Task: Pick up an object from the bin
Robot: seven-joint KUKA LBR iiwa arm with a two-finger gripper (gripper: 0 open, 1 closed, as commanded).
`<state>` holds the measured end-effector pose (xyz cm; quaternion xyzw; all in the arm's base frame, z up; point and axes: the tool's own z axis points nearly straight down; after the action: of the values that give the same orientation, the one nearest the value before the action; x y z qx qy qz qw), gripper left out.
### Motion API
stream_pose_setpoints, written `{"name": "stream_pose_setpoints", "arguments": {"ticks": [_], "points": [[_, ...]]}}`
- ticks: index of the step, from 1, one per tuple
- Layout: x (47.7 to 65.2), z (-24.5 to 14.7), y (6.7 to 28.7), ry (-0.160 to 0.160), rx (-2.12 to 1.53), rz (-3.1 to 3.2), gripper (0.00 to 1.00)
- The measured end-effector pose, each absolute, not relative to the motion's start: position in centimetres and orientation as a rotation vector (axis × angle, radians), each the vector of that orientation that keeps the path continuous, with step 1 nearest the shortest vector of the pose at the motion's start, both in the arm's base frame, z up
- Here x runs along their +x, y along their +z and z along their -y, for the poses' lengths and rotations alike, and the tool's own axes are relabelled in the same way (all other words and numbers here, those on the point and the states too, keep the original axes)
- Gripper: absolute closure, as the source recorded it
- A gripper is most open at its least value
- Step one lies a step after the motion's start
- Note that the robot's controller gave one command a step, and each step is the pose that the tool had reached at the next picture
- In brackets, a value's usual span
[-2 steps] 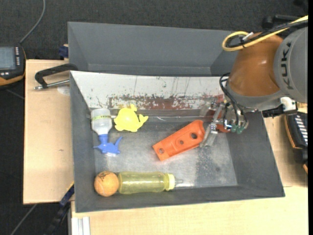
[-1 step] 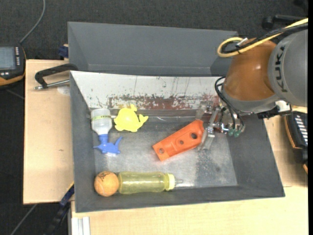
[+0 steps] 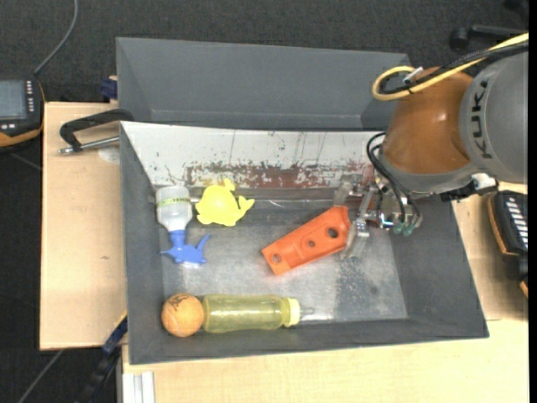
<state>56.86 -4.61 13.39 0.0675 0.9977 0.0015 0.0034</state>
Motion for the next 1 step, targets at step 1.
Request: {"name": "stream_pose_setpoints", "arguments": {"ticks": [1], "points": [[55.84,4.17,12.34,0.005,0.189,-3.128,0.0]]}}
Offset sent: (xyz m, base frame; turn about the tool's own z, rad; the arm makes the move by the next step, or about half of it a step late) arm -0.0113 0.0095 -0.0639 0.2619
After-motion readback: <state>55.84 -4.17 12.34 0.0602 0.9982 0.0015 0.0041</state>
